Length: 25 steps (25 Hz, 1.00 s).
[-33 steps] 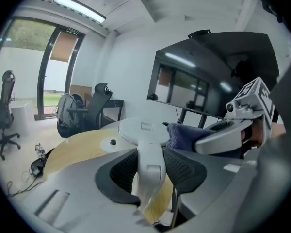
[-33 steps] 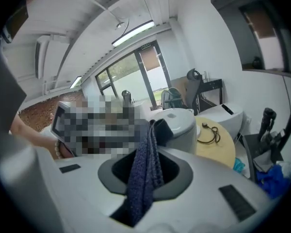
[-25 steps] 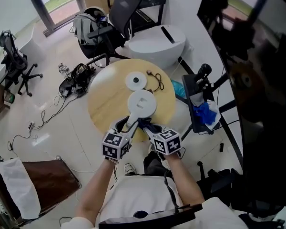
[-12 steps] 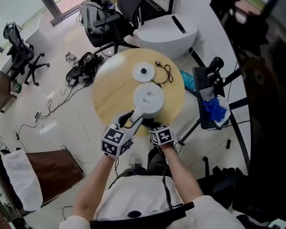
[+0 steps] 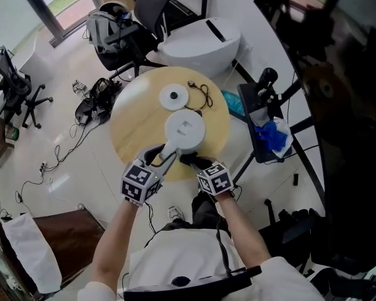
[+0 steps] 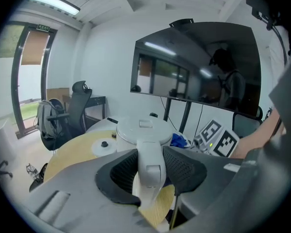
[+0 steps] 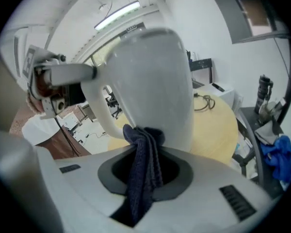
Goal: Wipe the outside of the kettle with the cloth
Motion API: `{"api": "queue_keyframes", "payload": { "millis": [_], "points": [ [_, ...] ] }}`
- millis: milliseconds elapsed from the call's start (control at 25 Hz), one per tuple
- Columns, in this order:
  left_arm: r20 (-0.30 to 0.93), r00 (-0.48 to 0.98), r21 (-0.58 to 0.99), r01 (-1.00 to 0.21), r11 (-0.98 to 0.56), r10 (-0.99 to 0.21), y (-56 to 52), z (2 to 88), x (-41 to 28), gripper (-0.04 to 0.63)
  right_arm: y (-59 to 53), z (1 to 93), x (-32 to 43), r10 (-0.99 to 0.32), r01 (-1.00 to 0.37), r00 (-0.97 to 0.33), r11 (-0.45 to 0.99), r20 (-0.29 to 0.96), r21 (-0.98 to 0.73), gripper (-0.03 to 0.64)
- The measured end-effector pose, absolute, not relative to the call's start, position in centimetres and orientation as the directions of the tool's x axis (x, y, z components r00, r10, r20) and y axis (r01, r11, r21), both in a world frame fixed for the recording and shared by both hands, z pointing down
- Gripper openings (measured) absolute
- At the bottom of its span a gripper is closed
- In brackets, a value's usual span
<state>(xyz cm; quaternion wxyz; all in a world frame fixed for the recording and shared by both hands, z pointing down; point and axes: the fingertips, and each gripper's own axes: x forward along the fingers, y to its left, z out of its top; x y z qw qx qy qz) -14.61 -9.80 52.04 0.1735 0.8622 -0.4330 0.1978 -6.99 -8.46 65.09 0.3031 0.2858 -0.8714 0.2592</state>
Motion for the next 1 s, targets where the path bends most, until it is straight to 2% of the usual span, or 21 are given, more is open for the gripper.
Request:
{"api": "queue_keyframes", "payload": {
  "millis": [320, 480, 720, 1000],
  "points": [
    [0.54, 0.626, 0.114, -0.717, -0.687, -0.563, -10.6, 52.4, -14.8, 0.173, -9.1, 54.6, -5.0, -0.463, -0.634, -0.677, 0.762, 0.571, -0.133, 0.064],
    [0.537, 0.669, 0.121, -0.664, -0.738, -0.514, -10.7, 52.4, -14.8, 0.172, -9.1, 53.2, -4.4, -0.478, -0.63, -0.677, 0.77, 0.56, -0.105, 0.064],
    [0.546, 0.706, 0.137, -0.607, -0.783, -0.451, -10.9, 52.3, -14.8, 0.173, -8.8, 57.1, -4.4, -0.414, -0.628, -0.668, 0.759, 0.619, -0.17, 0.064],
    [0.568, 0.733, 0.157, -0.543, -0.825, -0.374, -10.7, 52.4, -14.9, 0.173, -8.1, 66.7, -4.6, -0.273, -0.62, -0.618, 0.746, 0.738, -0.243, 0.064]
  ]
}}
